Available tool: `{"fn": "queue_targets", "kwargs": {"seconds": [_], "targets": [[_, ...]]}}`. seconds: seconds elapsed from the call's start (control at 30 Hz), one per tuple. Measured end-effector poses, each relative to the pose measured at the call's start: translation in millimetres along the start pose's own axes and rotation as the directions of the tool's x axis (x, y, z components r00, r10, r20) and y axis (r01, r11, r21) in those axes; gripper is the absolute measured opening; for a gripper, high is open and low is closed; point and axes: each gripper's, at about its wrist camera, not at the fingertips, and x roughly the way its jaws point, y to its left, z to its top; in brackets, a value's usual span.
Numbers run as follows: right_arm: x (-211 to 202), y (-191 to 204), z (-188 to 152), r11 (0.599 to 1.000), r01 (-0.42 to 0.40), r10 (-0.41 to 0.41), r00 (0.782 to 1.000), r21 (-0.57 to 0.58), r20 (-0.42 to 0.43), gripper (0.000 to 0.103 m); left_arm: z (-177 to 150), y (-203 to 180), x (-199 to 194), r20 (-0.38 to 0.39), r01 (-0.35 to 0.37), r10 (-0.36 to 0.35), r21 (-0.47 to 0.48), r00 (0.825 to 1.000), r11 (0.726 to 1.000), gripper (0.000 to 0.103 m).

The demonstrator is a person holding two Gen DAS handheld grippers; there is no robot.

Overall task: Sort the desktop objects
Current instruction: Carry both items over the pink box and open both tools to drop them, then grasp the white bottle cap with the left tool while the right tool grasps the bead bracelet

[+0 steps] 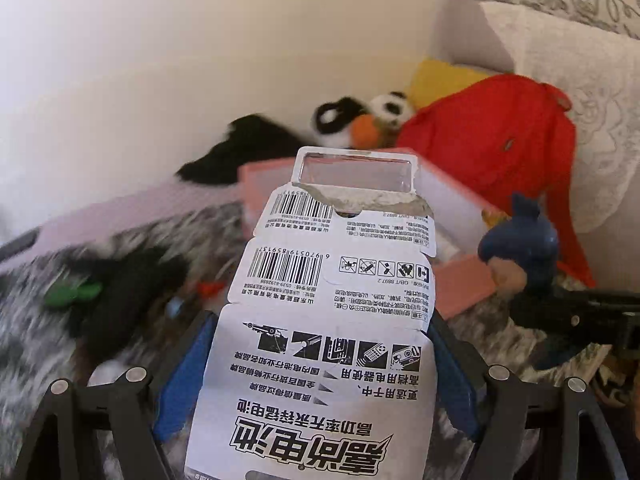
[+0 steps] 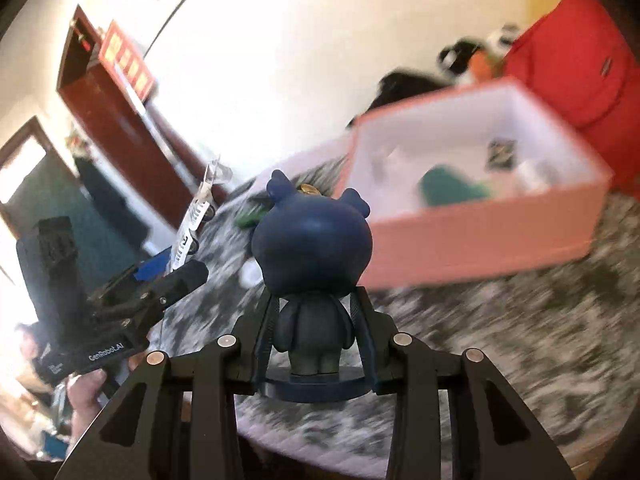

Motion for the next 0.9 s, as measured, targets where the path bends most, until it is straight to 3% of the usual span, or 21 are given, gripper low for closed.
{"fn": "queue_targets", "kwargs": {"seconds": [0.17,0.3,0.33,0.43,0.47,0.7,0.9], "targets": [[-13,-37,57,0.996,0.090,-0.090,0.993,0.004,0.081,0.039,48,-25,53,-0.015,0.026,-0.026,0.046,1.000,0.999,0.083],[9,-71,111,0.993,0.115,-0.116,0.989,0.022,0.087,0.040,82,-31,108,-0.082,0.031,-0.025,0.065,0.996,0.997,0.086],[20,-79,124,0.992,0.124,-0.125,0.989,0.029,0.076,0.043,90,-30,123,-0.107,0.028,-0.021,0.063,0.994,0.998,0.088],[40,-91,149,0.974,0.224,-0.226,0.969,0.033,0.097,0.078,105,-25,152,-0.160,-0.029,0.038,0.060,0.986,0.998,0.094],[43,-93,154,0.965,0.262,-0.263,0.958,0.030,0.113,0.081,106,-21,154,-0.158,-0.049,0.057,0.057,0.986,0.997,0.094],[26,-77,136,0.967,0.255,-0.248,0.955,-0.026,0.163,0.086,73,33,114,-0.131,-0.063,0.050,-0.099,0.990,0.993,0.096],[24,-35,95,0.983,0.170,-0.162,0.981,-0.075,0.110,0.089,-3,84,52,-0.156,-0.185,0.159,-0.165,0.975,0.969,0.096]]}}
